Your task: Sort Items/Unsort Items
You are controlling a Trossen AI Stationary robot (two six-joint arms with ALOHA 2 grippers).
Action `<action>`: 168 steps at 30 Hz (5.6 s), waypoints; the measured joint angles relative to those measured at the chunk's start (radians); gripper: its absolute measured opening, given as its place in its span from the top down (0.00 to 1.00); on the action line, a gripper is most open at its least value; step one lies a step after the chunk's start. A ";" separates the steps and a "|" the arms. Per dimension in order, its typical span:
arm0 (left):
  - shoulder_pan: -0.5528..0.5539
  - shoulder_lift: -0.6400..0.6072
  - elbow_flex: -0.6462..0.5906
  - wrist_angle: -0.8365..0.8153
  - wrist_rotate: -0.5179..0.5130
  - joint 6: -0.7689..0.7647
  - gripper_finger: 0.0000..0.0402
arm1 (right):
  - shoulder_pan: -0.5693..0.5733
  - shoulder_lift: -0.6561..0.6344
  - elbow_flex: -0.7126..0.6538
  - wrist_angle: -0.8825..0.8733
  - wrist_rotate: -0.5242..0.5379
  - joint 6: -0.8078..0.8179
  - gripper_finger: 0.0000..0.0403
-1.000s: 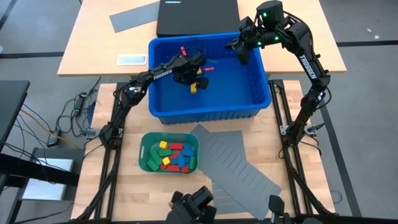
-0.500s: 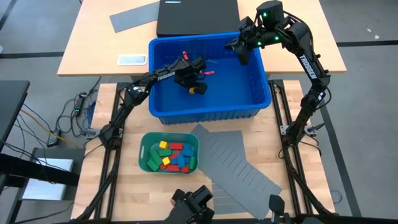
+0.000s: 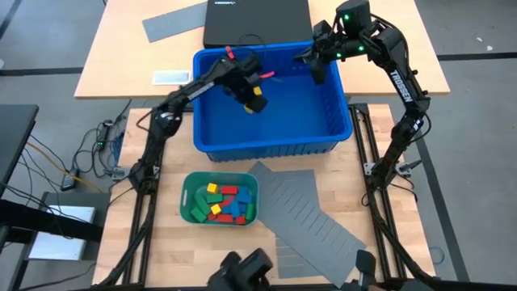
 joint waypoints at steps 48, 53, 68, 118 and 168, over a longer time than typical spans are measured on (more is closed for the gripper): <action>-0.618 -0.921 -1.075 0.049 0.237 -0.237 0.32 | -0.041 0.003 -0.096 0.081 -0.010 0.067 0.99; -0.610 -0.921 -1.011 0.013 0.238 -0.228 0.27 | -0.041 0.003 -0.152 0.126 -0.009 0.070 0.99; -0.398 -0.921 -0.562 -0.123 0.083 -0.152 0.88 | -0.115 0.004 -0.679 0.611 0.041 0.002 0.97; -0.289 -0.921 -0.347 -0.099 0.029 -0.261 0.99 | -0.161 0.690 -0.340 0.705 0.209 0.063 0.70; -0.289 -0.921 -0.348 -0.103 0.003 -0.268 0.99 | -0.184 0.587 -0.340 0.642 -0.062 0.058 0.89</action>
